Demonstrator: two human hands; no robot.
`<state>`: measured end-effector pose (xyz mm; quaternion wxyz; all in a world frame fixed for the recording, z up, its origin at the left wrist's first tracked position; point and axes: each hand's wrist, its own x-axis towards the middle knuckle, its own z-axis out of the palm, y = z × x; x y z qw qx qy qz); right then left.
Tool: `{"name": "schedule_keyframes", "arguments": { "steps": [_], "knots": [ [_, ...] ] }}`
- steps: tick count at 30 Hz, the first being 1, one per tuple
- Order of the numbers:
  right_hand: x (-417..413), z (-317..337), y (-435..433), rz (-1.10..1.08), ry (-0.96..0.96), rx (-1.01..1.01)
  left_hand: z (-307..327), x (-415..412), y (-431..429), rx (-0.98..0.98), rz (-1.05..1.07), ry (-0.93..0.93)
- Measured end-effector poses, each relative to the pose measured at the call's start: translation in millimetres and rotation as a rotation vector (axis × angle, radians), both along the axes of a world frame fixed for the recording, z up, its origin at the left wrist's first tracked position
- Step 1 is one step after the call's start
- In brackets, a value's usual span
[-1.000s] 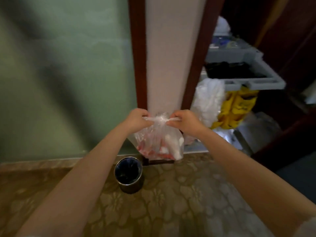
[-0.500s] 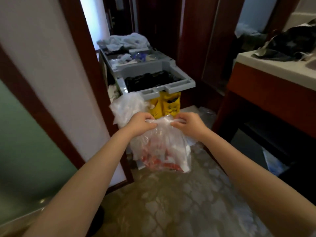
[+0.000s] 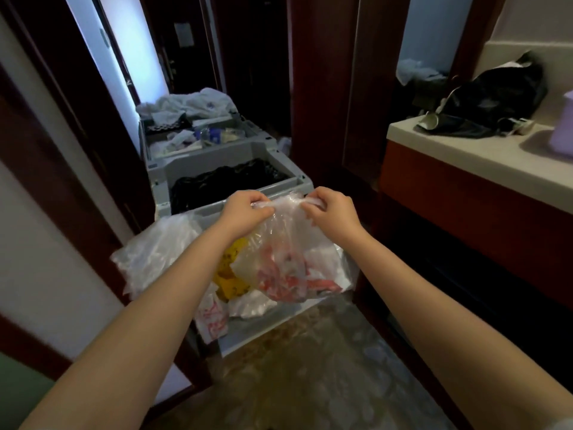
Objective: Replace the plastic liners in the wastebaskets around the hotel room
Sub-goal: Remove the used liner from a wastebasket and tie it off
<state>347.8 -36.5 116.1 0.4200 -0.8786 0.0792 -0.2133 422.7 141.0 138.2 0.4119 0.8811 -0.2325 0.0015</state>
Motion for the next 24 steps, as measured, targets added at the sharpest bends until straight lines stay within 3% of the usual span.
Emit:
{"name": "schedule_keyframes", "arguments": {
  "steps": [8,13,18,24],
  "knots": [
    [168,26,-37,-0.052,-0.153,0.027,28,156,-50,-0.185,0.099,-0.115],
    [271,44,-48,0.035,-0.142,-0.028,42,256,-55,-0.273,0.108,-0.144],
    [361,48,-50,0.204,-0.082,-0.079,42,349,-46,-0.219,0.189,-0.192],
    [461,13,-44,0.345,0.017,0.012,5,431,-33,-0.162,0.347,-0.102]
  ]
}}
